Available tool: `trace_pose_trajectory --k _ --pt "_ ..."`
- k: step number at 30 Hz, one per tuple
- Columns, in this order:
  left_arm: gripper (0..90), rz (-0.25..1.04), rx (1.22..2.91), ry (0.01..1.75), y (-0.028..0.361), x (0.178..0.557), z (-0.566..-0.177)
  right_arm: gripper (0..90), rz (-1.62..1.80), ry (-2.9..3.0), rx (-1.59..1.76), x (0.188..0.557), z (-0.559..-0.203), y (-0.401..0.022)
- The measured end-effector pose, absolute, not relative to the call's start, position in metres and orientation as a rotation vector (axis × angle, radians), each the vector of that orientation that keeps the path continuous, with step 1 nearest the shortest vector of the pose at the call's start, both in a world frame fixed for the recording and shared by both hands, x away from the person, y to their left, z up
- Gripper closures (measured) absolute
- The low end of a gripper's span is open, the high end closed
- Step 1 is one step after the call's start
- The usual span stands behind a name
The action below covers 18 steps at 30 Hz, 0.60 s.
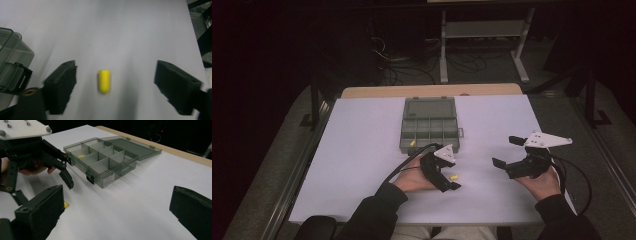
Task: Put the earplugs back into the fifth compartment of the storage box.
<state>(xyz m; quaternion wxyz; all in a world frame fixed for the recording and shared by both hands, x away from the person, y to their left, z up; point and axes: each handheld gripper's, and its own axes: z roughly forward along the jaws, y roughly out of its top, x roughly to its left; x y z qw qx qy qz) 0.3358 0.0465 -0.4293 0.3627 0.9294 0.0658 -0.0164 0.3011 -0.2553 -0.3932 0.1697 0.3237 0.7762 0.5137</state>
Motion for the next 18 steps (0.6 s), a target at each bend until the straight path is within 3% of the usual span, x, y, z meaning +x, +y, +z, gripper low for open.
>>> trace_pose_trajectory --k 9,13,18 --pt "52.3 -0.011 2.409 0.161 0.0473 0.3382 -0.4338 0.0 1.463 2.201 0.917 0.3007 -0.3926 -0.256" --pt "58.8 -0.02 2.421 0.154 0.0465 0.3398 -0.4366 0.0 1.465 2.2 0.918 0.3007 -0.3926 -0.2561" --pt "76.3 -0.028 2.424 0.151 0.0464 0.3414 -0.4381 0.0 1.465 2.201 0.917 0.3007 -0.3924 -0.2562"
